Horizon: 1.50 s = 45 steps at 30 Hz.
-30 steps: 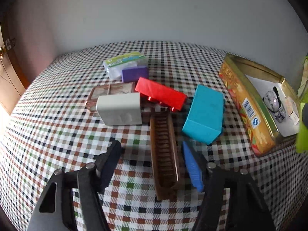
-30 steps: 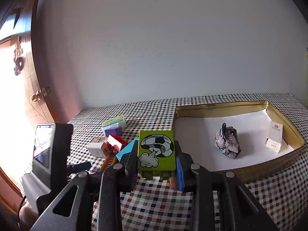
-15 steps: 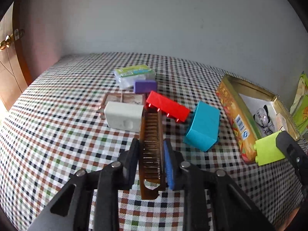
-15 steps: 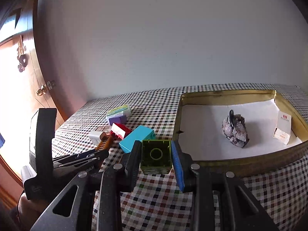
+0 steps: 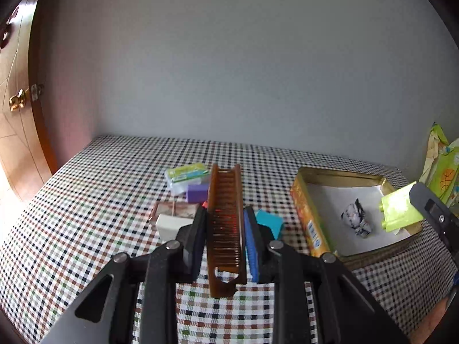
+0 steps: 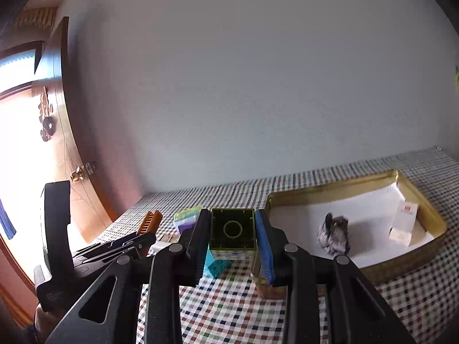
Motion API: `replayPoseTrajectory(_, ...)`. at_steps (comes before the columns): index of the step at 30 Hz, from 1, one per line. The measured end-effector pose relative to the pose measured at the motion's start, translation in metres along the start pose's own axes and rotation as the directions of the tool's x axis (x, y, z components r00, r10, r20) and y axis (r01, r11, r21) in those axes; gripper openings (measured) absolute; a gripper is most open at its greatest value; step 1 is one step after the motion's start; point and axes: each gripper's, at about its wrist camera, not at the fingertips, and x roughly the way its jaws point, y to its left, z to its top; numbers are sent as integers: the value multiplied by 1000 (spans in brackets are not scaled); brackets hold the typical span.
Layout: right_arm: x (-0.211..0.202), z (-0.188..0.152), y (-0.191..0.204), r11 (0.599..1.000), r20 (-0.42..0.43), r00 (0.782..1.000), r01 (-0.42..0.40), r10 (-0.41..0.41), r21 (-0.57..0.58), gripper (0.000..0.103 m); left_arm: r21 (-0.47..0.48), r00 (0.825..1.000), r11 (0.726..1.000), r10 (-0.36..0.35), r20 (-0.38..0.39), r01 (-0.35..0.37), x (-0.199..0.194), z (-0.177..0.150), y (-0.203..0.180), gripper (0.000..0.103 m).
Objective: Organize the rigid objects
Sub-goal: 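Carry the comb in the left tool and green brick in the right over the tray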
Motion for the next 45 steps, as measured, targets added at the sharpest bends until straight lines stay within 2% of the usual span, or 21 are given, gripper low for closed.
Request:
replayPoseTrajectory(10,-20,22,-32,993,81,990,114,-114,7,34,103,999,994,-45,15,43,13,16,-60,24)
replayPoseTrajectory(18,-36,32,-77,969,131,960,245,-248,42,34,168,996,983,-84,32,77,18,27,-115,24)
replayPoseTrajectory(25,-39,38,-109,946,143,935,321,-325,53,34,200,993,974,-114,25,106,29,31,-163,24)
replayPoseTrajectory(35,-8,34,-155,902,86,898,427,-431,61,34,226,993,967,-110,-47,117,66,21,-211,24)
replayPoseTrajectory(39,10,29,-168,893,46,893,445,-448,62,34,216,990,969,-104,-90,121,83,13,-221,24)
replayPoseTrajectory(45,24,26,-183,886,8,888,458,-460,66,34,237,989,964,-99,-113,124,99,7,-233,24)
